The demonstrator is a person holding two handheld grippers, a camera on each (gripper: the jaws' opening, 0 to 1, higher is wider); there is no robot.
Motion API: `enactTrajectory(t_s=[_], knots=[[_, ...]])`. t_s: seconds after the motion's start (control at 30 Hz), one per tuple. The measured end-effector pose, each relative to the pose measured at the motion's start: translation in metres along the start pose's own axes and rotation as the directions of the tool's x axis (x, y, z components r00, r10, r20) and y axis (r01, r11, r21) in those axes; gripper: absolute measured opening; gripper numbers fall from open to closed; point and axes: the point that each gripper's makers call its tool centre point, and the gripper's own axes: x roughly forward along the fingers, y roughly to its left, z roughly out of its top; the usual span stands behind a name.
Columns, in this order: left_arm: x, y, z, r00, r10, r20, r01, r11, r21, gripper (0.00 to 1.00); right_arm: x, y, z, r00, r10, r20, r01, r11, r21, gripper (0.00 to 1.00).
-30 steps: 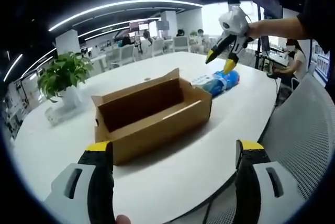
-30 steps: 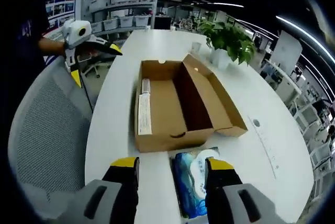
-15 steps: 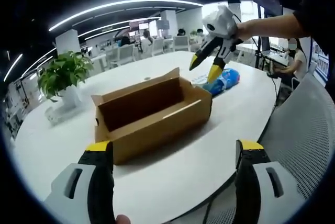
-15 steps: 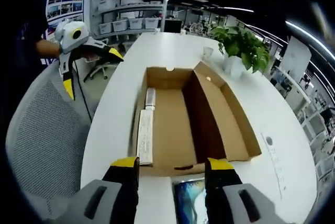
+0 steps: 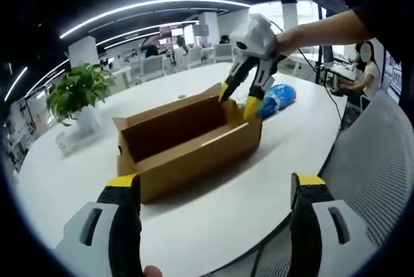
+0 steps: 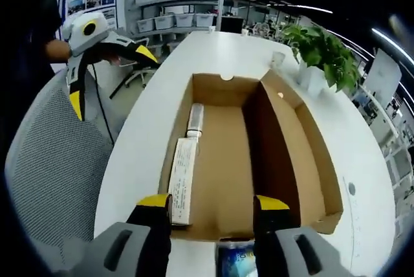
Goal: Operate the shoe box by opening the lid, removing the specified soft item, and placing it in the target area until the item is outside and the box remains undamaged.
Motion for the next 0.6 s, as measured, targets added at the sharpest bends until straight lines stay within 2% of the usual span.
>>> enactTrajectory(t_s=[0.2, 0.6], knots=[[0.0, -0.001, -0.001, 1.0, -0.007, -0.005, 0.007, 1.0, 0.007, 0.96, 0.014, 0.006, -0.002, 0.998, 0.052, -0.04, -0.053, 0.998, -0.021, 0.48], [-0.002, 0.003, 0.0, 1.0, 0.009, 0.002, -0.009, 1.0, -0.008, 0.95, 0.025, 0.011, 0.001, 0.994, 0.109, -0.023, -0.108, 0.993, 0.045, 0.42]])
